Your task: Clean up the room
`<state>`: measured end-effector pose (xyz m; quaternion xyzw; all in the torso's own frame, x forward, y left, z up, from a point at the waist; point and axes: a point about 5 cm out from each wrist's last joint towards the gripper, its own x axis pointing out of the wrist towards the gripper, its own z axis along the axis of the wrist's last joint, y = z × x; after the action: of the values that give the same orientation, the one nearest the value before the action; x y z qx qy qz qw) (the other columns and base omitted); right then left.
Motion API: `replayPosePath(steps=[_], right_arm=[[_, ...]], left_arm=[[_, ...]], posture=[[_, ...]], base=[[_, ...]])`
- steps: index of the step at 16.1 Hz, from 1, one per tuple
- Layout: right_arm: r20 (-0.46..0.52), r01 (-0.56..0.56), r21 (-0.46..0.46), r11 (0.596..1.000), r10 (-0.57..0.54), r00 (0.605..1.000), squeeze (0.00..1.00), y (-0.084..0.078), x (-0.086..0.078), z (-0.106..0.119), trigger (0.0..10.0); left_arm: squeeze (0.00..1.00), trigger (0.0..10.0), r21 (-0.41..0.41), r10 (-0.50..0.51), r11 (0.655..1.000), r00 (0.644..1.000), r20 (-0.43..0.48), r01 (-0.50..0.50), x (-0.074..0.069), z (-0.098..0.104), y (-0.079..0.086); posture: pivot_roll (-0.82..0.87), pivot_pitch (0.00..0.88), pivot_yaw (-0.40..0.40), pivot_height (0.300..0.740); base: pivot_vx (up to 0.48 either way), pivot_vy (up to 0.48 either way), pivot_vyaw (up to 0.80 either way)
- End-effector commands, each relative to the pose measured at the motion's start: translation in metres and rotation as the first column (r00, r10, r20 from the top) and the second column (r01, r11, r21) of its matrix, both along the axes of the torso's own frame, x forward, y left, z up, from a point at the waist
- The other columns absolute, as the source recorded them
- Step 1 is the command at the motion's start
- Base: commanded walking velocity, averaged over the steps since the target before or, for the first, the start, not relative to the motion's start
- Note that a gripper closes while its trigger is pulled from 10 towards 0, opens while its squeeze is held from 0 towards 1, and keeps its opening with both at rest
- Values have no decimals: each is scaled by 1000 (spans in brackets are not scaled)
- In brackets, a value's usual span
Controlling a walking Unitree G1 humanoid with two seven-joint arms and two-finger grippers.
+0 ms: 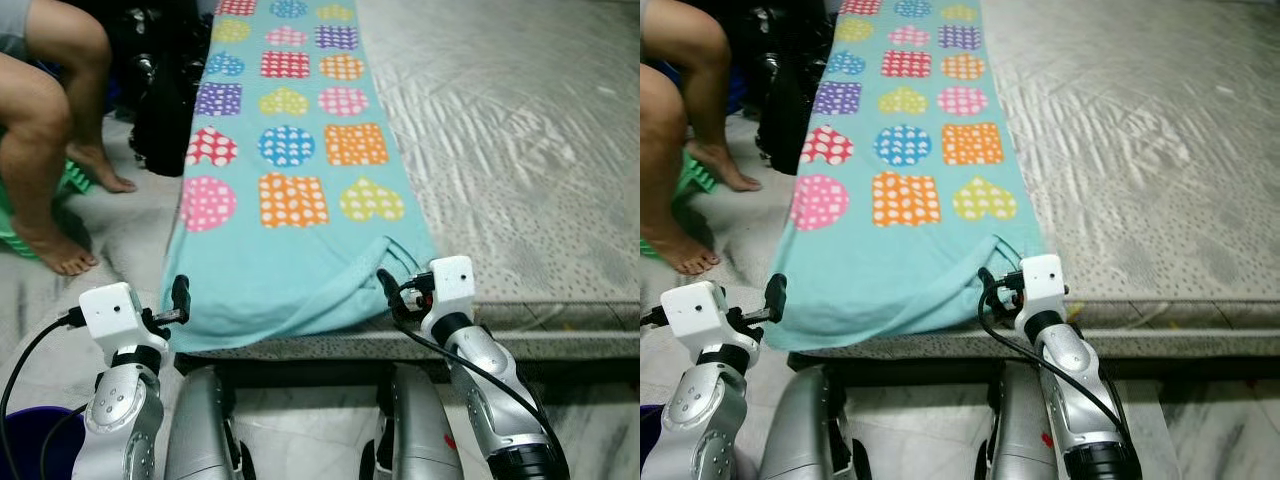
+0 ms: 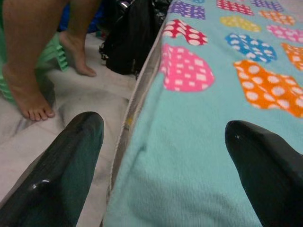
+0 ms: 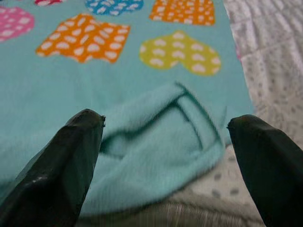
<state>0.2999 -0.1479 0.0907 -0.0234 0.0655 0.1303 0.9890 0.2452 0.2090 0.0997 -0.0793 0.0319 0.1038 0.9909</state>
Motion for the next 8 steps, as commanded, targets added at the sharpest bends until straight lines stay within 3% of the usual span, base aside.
replayPosePath(steps=[1, 8], right_arm=[[-33, -17, -11, 1000, 17, 999, 0, 0, 1, -5, 10000], [-44, -24, -17, 1000, 23, 999, 0, 1, 4, -5, 10000]], left_arm=[[0, 10000, 9, 2, 1000, 1000, 1, -2, -3, 2, 2], [0, 10000, 12, 4, 1000, 1000, 3, -4, -2, 3, 2]], posture=[[-51, 186, -42, 516], [-35, 187, -45, 516]], base=[[0, 0, 0], [0, 0, 0]])
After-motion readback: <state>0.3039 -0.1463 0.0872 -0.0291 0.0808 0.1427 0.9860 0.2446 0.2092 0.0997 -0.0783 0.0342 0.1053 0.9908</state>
